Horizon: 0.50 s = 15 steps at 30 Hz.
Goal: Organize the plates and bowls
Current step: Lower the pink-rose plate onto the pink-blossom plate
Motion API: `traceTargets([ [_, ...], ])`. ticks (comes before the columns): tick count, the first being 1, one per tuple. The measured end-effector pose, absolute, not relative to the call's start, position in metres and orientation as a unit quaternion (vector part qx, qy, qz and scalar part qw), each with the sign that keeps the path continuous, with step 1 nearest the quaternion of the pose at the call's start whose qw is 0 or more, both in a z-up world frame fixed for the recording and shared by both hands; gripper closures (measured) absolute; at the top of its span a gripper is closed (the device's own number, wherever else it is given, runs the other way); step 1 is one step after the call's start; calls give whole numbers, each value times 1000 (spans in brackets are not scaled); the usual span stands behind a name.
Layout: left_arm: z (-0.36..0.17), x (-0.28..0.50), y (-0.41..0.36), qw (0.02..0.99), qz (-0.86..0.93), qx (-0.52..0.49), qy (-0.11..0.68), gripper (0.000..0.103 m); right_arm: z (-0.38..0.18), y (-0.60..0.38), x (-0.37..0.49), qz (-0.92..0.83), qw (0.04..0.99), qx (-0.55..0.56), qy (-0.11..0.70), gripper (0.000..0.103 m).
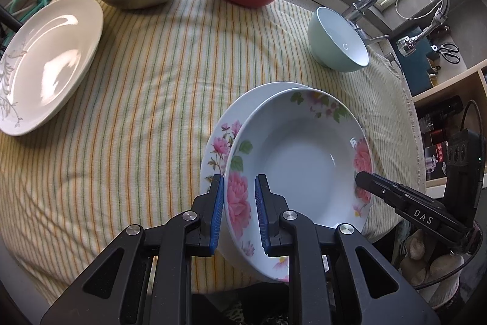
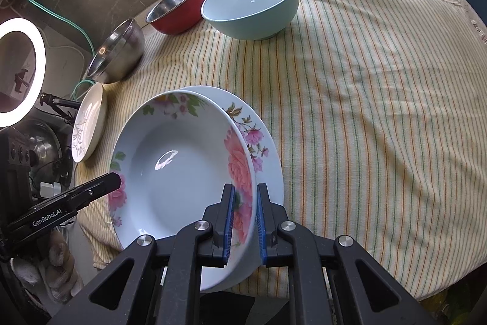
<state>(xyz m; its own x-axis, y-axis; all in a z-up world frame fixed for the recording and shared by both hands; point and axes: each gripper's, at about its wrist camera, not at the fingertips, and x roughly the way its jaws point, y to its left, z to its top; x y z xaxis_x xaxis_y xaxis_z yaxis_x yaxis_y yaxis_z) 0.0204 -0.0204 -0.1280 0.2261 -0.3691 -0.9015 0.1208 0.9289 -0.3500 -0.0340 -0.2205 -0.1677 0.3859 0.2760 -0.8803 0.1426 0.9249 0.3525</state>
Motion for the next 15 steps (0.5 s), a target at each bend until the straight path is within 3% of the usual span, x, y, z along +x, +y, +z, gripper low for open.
traceTargets([
  [15,-133,22,-19,777,-147,-102,604,85,-167,-211,-27,40,815,159,555,89],
])
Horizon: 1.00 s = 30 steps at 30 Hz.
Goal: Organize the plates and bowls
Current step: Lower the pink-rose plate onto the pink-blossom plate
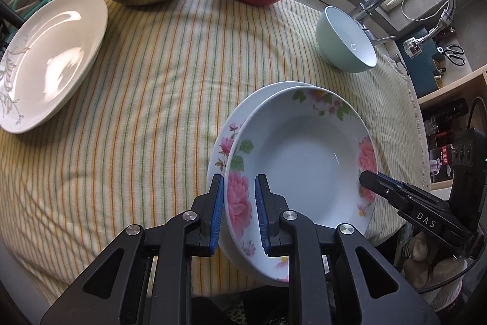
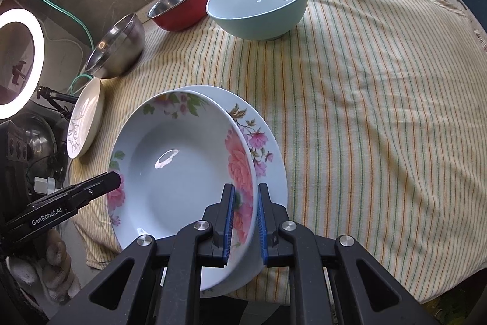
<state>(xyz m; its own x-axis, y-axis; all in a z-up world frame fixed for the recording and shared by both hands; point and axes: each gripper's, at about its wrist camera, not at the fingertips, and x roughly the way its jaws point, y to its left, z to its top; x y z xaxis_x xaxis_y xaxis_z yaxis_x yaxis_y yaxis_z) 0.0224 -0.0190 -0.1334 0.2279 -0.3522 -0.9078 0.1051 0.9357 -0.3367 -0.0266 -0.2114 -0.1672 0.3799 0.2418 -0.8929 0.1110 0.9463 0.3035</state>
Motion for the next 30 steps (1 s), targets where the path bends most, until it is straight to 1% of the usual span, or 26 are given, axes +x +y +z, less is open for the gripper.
traceTargets([
  [9,-133,23,-20,778,-148,-92,603,85,-165,-198,-22,30,820,97,564,86],
  [18,-133,25,-22,778,-151,-84,604,85,-164,-192,-19,19,820,69,568,85],
  [30,-132,24,-22,778,-155,-82,603,85,-164,-195,-19,22,817,79,571,84],
])
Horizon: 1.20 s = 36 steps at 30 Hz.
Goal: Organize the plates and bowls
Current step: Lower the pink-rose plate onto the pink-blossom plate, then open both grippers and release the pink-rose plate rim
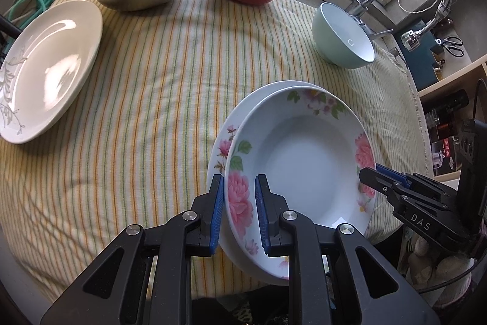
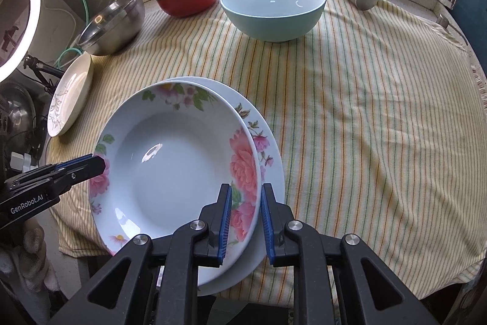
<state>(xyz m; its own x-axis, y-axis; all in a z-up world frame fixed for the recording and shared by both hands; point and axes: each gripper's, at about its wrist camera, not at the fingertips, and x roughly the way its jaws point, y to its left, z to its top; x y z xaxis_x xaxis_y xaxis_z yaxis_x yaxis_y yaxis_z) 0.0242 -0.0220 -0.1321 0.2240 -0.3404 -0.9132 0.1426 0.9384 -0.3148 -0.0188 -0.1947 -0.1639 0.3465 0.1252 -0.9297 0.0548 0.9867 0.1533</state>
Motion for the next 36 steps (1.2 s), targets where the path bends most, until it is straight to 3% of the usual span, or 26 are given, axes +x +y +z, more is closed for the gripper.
traceTargets([
  [21,-125,20,-19,784,-154,-84,595,85,-153,-197,-24,8,828,86,554,84],
  [36,-104,10,27,806,-128,-127,564,85,-120,-179,-25,35,865,109,488,67],
])
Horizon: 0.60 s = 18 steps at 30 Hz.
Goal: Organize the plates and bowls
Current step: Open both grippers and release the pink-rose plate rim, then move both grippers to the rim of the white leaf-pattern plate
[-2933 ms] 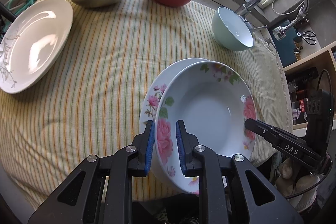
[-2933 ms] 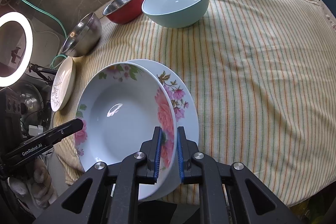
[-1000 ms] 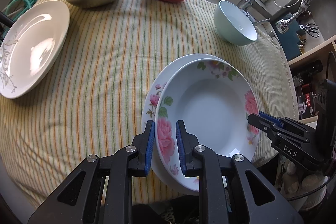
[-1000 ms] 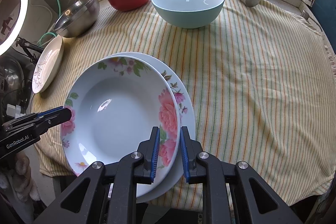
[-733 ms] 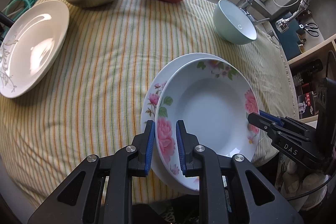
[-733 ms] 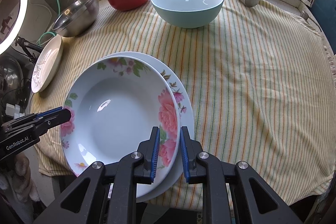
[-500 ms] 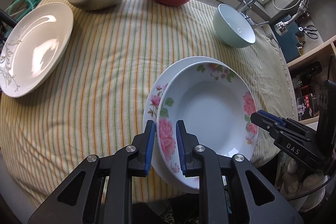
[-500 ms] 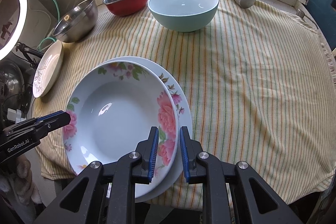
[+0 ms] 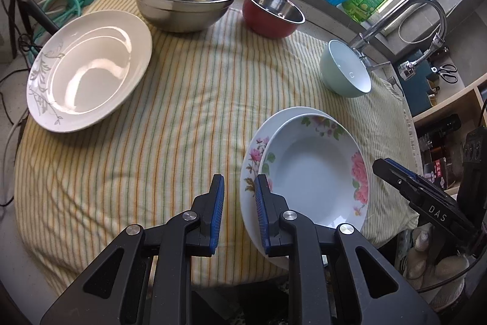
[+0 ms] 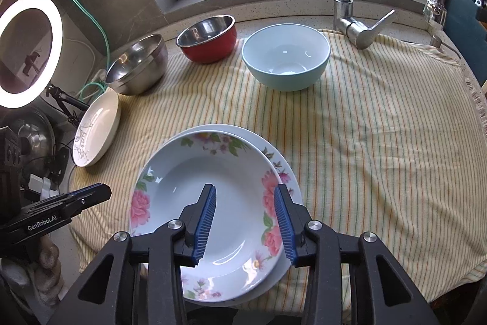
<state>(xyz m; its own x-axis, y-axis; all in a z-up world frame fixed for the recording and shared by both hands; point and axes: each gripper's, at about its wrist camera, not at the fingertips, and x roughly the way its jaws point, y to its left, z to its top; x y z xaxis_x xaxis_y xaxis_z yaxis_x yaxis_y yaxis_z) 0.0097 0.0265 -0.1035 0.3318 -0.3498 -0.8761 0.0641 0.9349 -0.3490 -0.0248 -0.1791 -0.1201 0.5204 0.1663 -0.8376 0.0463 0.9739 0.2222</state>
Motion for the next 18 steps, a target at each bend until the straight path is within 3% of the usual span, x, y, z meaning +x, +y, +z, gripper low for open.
traceTargets([
  [18,-99,4,168,830,-13,-215,514,85,-102,-71,15,120,873,86,465,67],
])
